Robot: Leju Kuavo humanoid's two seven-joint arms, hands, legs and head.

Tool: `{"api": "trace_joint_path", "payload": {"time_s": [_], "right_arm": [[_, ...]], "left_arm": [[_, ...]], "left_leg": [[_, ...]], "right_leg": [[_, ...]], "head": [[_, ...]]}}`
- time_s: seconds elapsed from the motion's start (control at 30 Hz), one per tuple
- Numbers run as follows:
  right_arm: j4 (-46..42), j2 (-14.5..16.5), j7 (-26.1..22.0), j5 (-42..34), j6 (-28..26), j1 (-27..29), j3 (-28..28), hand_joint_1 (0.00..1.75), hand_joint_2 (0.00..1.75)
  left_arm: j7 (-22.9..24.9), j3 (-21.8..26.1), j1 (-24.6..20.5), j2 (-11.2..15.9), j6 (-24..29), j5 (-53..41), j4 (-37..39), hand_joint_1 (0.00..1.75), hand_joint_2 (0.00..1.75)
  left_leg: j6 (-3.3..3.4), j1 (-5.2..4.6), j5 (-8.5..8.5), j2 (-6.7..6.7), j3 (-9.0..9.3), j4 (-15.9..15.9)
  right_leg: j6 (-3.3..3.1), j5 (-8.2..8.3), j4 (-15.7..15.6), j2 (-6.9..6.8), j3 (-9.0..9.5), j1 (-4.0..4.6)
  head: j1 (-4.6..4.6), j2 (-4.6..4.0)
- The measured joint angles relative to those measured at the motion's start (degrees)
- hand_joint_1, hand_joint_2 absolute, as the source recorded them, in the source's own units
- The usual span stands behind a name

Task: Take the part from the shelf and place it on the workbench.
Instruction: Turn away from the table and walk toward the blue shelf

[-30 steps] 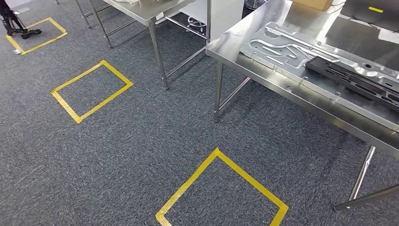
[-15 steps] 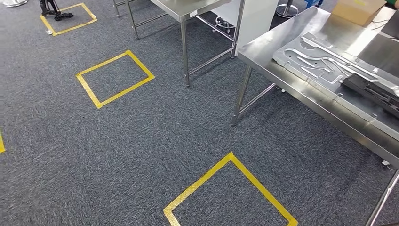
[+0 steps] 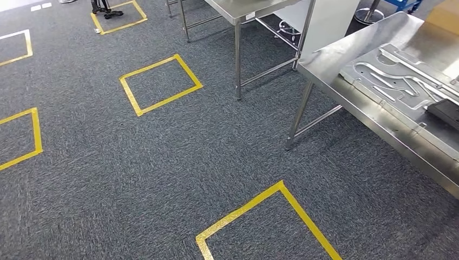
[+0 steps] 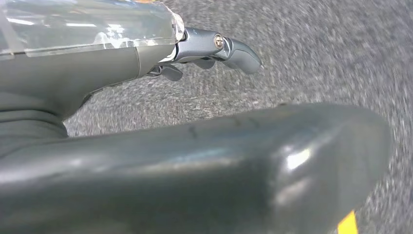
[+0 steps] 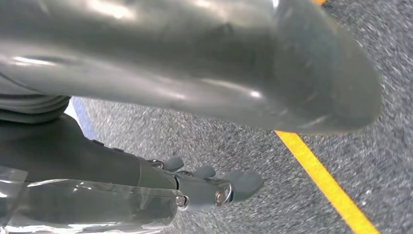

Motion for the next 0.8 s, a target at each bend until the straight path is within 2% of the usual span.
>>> {"api": "trace_joint_path", "payload": {"time_s": [0.03,0.07,0.1,0.13,0.17,0.23,0.27,0.33,0.37,0.43,0.47,0.5,0.53,0.57,0.6,0.63,0.67,0.7,0.73,0.77,0.8], "right_arm": [[0.1,0.0,0.3,0.1,-0.1,0.0,0.1,0.0,0.0],[0.1,0.1,0.5,0.2,-0.2,0.0,0.1,0.0,0.0],[0.2,0.1,0.7,0.4,-0.3,-0.1,0.2,0.0,0.0],[0.3,0.2,1.0,0.6,-0.3,-0.1,0.3,0.0,0.0],[0.3,0.3,1.1,0.8,-0.3,-0.1,0.3,0.0,0.0],[0.4,0.5,1.5,0.9,-0.4,-0.1,0.4,0.0,0.0],[0.4,0.6,1.6,0.9,-0.5,-0.2,0.4,0.0,0.0],[0.4,0.7,1.7,1.0,-0.5,-0.3,0.6,0.0,0.0],[0.4,0.8,1.7,1.0,-0.6,-0.3,0.6,0.0,0.0],[0.5,0.9,1.5,1.0,-0.7,-0.3,0.7,0.0,0.0],[0.5,0.9,1.4,1.0,-0.7,-0.2,0.7,0.0,0.0],[0.5,0.9,1.3,1.0,-0.8,-0.1,0.7,0.0,0.0],[0.5,0.9,1.2,1.0,-1.0,-0.1,0.7,0.0,0.0],[0.5,0.8,1.1,1.0,-1.1,0.0,0.7,0.0,0.0],[0.5,0.8,1.1,1.0,-1.3,0.0,0.7,0.0,0.0],[0.5,0.8,1.1,1.0,-1.4,0.0,0.7,0.0,0.0],[0.5,0.8,1.1,1.0,-1.5,0.1,0.7,0.0,0.0],[0.5,0.7,1.1,1.1,-1.4,0.1,0.7,0.0,0.0],[0.5,0.6,1.1,1.1,-1.4,0.1,0.7,0.0,0.0],[0.5,0.6,1.1,1.2,-1.4,0.1,0.7,0.0,0.0],[0.5,0.6,1.1,1.2,-1.3,0.1,0.7,0.0,0.0]], "left_arm": [[0.2,0.1,0.0,0.0,0.1,0.1,0.0,0.0,0.0],[0.5,0.2,0.2,0.0,0.2,0.1,0.0,0.0,0.0],[0.7,0.3,0.3,0.0,0.2,0.1,0.0,0.0,0.0],[0.9,0.3,0.5,0.0,0.3,0.1,0.0,0.0,0.0],[1.2,0.4,0.5,0.0,0.4,0.0,0.0,0.0,0.0],[1.4,0.5,0.4,0.0,0.4,0.0,0.0,0.0,0.0],[1.6,0.5,0.4,0.0,0.4,0.0,0.0,0.0,0.0],[1.9,0.5,0.6,-0.1,0.5,-0.1,0.0,0.0,0.0],[2.0,0.5,0.8,-0.1,0.5,-0.2,0.0,0.0,0.0],[2.1,0.6,0.9,-0.4,0.6,-0.4,0.0,0.0,0.0],[2.1,0.6,0.9,-0.5,0.6,-0.4,0.0,0.0,0.0],[2.1,0.6,0.8,-0.5,0.6,-0.5,0.0,0.0,0.0],[2.1,0.6,0.8,-0.6,0.6,-0.5,0.0,0.0,0.0],[2.2,0.6,0.8,-0.6,0.7,-0.5,0.0,0.0,0.0],[2.2,0.6,0.8,-0.6,0.7,-0.5,0.0,0.0,0.0],[2.2,0.6,0.9,-0.7,0.8,-0.5,0.0,0.0,0.0],[2.3,0.6,0.9,-0.7,0.8,-0.5,0.0,0.0,0.0],[2.3,0.6,0.9,-0.8,0.8,-0.5,0.0,0.0,0.0],[2.3,0.6,0.9,-0.9,0.8,-0.5,0.0,0.0,0.0],[2.2,0.6,0.9,-0.9,0.8,-0.5,0.0,0.0,0.0],[2.2,0.6,0.9,-0.9,0.9,-0.5,0.0,0.0,0.0]], "left_leg": [[-0.13,0.07,-1.05,0.19,-1.45,3.0],[-0.19,0.11,-1.16,0.31,-2.09,4.4],[-0.15,0.13,-0.15,0.5,-1.56,3.5],[0.02,0.12,1.63,0.91,0.05,0.5],[0.3,0.02,3.45,1.93,2.26,-3.7],[1.02,-0.49,5.46,3.92,5.52,-10.2],[1.33,-0.77,5.58,4.41,6.06,-11.5],[1.87,-0.98,5.68,3.5,6.08,-12.0],[2.12,-0.88,5.94,2.96,6.33,-12.4],[2.77,-0.51,6.6,1.91,6.88,-13.4],[2.97,-0.42,6.79,1.43,6.92,-13.6],[3.14,-0.39,6.87,0.89,6.83,-13.6],[3.2,-0.4,6.89,0.28,6.73,-13.6],[3.2,-0.4,6.87,-0.41,6.7,-13.5],[3.15,-0.37,6.83,-1.14,6.69,-13.4],[3.03,-0.31,6.74,-1.89,6.7,-13.2],[2.83,-0.24,6.59,-2.63,6.68,-12.9],[2.55,-0.28,6.4,-3.24,6.57,-12.5],[2.23,-0.3,6.23,-3.82,6.38,-12.2],[1.89,-0.32,6.13,-4.26,6.15,-12.0],[1.53,-0.3,6.14,-4.68,5.95,-11.9]], "right_leg": [[-0.09,-0.08,0.0,-0.73,0.01,0.1],[-0.15,-0.16,0.0,-1.41,0.04,0.17],[-0.15,-0.26,0.1,-2.01,0.13,0.22],[-0.1,-0.36,0.1,-2.56,0.28,0.27],[-0.01,-0.49,0.1,-3.12,0.47,0.33],[0.42,-0.77,0.1,-4.13,0.76,0.54],[0.69,-0.87,0.1,-4.59,0.84,0.59],[1.31,-0.97,-0.1,-5.39,1.1,0.59],[1.64,-1.22,0.0,-5.06,1.26,0.53],[2.15,-3.23,2.7,-2.6,0.22,0.43],[2.27,-4.97,5.8,-1.01,-1.26,0.32],[2.34,-6.79,9.6,0.0,-3.22,0.28],[2.42,-8.02,13.0,0.44,-5.06,0.23],[2.52,-8.22,15.0,0.6,-6.26,0.16],[2.6,-7.22,14.9,0.68,-6.46,0.06],[2.65,-5.23,12.6,0.85,-5.58,-0.06],[2.68,-2.89,8.8,1.47,-3.93,-0.25],[2.67,-1.27,5.1,2.47,-2.31,-0.37],[2.55,-0.3,2.4,3.26,-1.15,-0.48],[2.36,-0.04,1.0,3.82,-0.57,-0.48],[2.06,-0.22,0.8,3.82,-0.52,-0.34]], "head": [[-0.01,0.0],[0.0,0.0],[-0.01,0.0],[-0.01,0.0],[0.0,0.0],[0.03,0.0],[0.05,0.0],[0.05,0.0],[0.07,0.0],[0.16,0.0],[0.21,0.0],[0.23,0.0],[0.23,0.0],[0.22,0.0],[0.22,0.0],[0.22,0.0],[0.23,0.0],[0.24,0.0],[0.22,0.0],[0.2,0.0],[0.18,0.0]]}}
